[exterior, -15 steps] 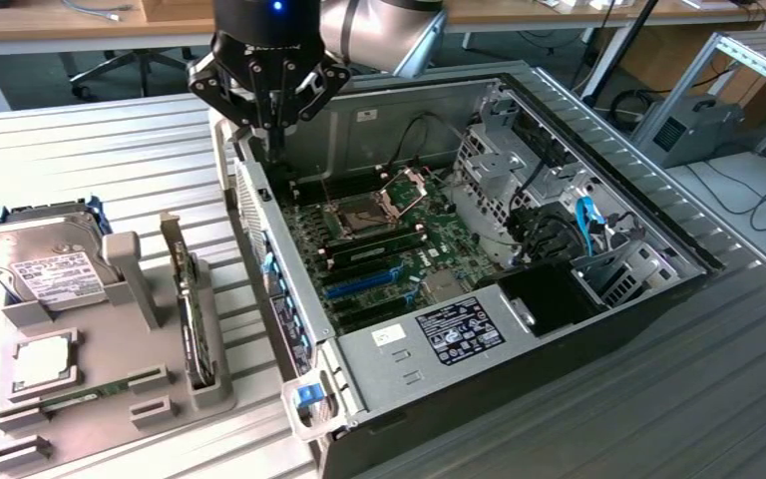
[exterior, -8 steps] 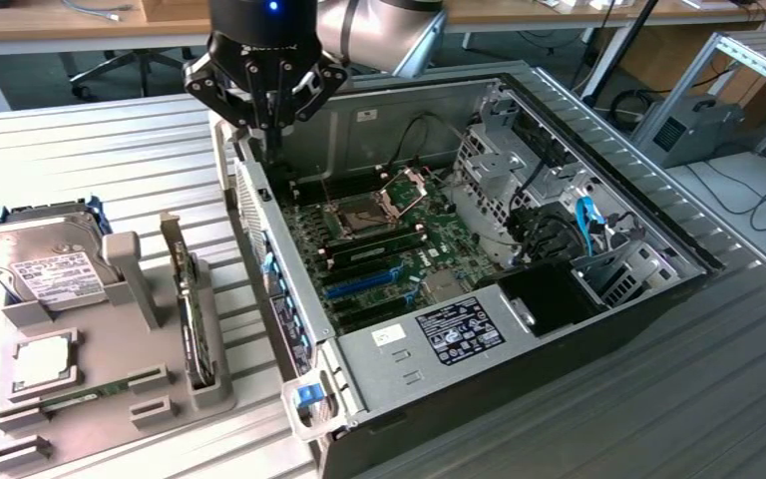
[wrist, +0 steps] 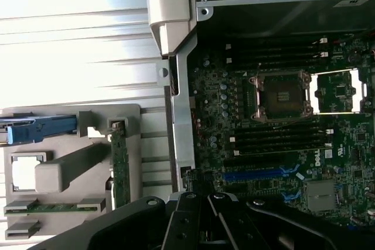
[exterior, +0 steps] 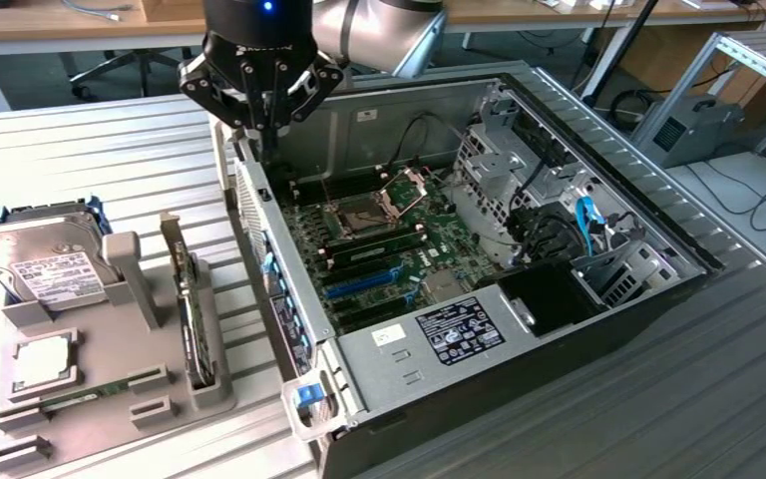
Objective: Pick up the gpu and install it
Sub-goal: 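Reach for the gpu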
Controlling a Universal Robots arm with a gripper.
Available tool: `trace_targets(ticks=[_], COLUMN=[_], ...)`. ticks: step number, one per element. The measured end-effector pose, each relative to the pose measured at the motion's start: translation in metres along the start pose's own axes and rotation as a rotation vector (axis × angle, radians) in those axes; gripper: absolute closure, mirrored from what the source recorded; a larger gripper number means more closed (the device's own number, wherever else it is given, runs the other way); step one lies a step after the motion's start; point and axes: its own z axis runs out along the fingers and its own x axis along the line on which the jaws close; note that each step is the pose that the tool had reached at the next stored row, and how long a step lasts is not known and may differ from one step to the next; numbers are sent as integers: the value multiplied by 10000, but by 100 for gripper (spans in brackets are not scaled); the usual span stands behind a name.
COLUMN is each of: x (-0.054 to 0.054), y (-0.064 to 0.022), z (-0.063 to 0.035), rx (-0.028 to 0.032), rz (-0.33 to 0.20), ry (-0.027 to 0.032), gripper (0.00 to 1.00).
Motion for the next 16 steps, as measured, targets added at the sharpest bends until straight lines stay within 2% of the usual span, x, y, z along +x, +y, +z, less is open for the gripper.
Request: trace_targets(ticks=[16], x=[51], y=[-4], z=[-1], rx=[0], rz=[0], ry=[0], gripper=[89])
